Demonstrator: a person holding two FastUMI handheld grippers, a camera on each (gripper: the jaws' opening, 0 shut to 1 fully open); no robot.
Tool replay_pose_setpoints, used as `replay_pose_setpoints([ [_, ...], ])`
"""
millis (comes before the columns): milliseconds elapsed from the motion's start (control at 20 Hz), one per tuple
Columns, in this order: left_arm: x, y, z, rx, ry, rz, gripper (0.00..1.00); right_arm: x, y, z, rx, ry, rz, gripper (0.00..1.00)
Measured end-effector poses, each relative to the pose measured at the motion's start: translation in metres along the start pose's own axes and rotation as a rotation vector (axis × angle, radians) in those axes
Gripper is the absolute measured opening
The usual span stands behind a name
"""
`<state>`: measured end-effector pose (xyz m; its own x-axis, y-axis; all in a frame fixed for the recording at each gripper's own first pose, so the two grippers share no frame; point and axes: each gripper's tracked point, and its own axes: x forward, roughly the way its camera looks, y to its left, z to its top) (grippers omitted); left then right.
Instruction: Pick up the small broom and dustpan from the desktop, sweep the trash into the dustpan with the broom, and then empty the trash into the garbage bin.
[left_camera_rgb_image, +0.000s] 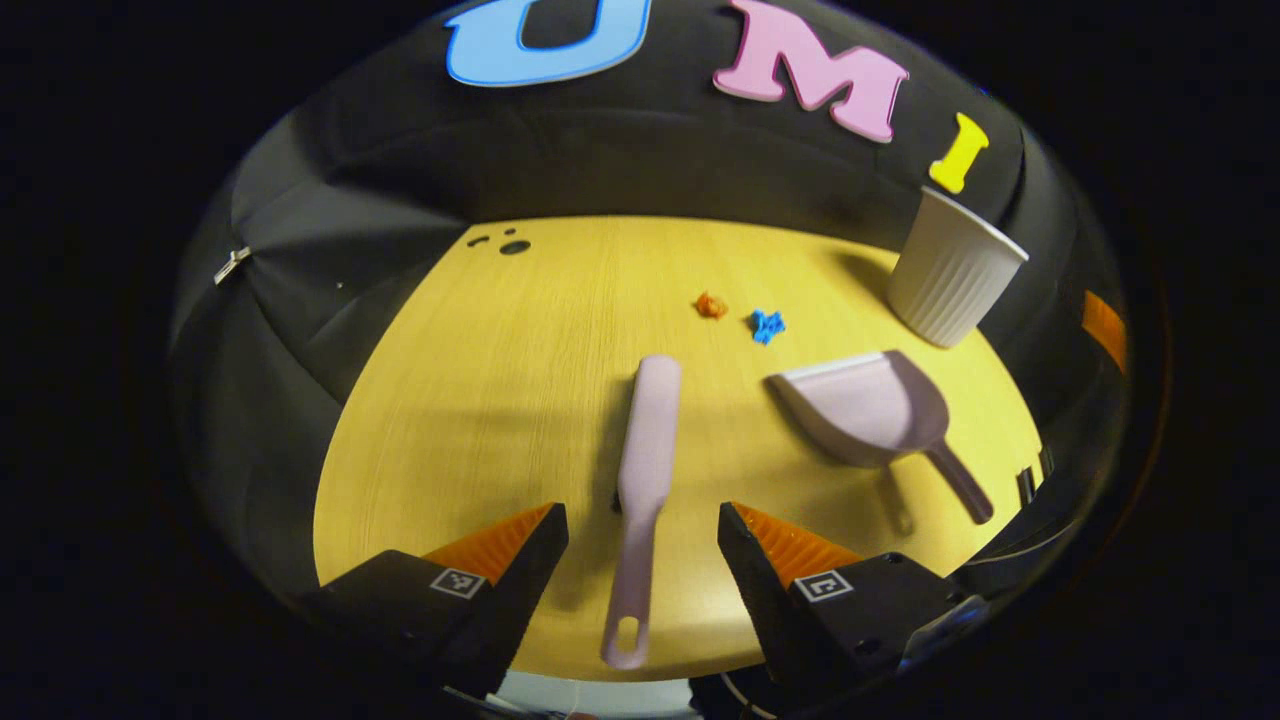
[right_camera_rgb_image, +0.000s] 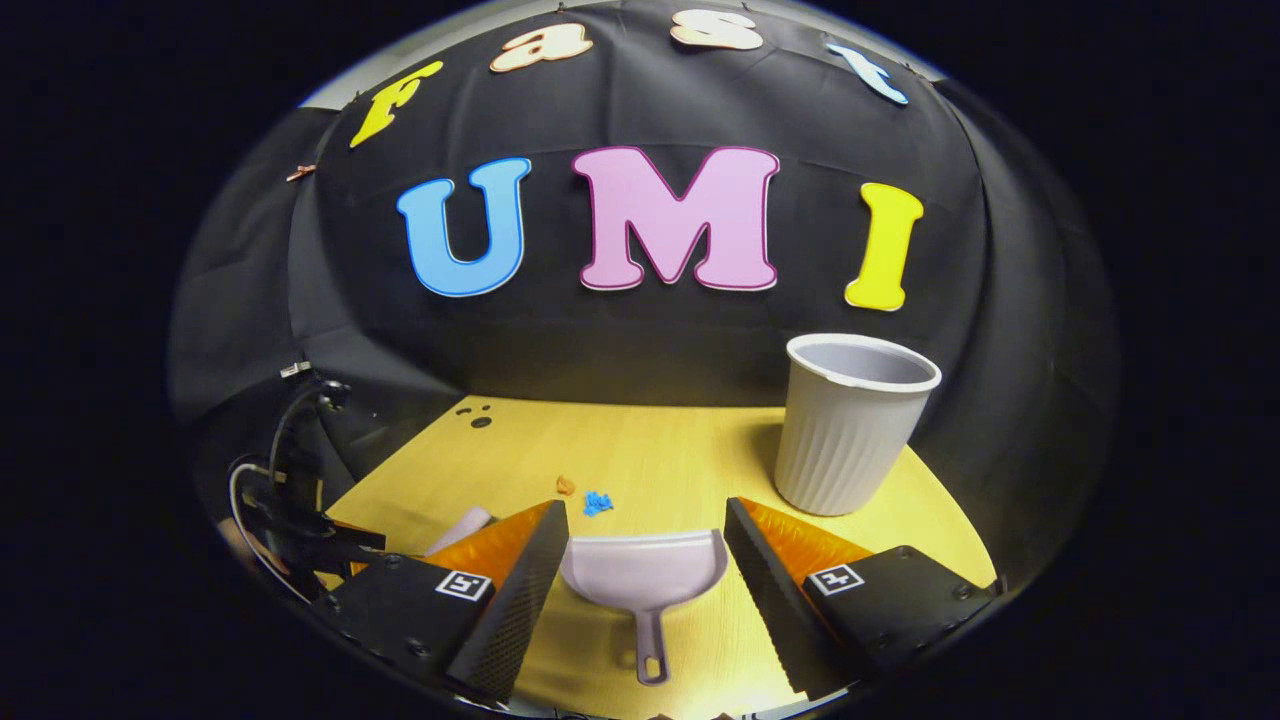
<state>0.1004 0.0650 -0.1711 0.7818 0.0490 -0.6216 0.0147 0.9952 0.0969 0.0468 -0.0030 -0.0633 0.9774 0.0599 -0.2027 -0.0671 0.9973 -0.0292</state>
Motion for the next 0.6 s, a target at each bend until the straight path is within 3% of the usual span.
replay_pose_setpoints([
  [350,0.058,0.003,-0.011,0.069,0.206,-0.014,0.95,-0.014,-0.042,-0.015,0.053,0.027,-0.119,0.98],
  [600,0.081,0.000,-0.019,0.088,0.272,-0.024,0.85,-0.020,-0.062,-0.022,0.115,0.038,-0.189,0.98],
])
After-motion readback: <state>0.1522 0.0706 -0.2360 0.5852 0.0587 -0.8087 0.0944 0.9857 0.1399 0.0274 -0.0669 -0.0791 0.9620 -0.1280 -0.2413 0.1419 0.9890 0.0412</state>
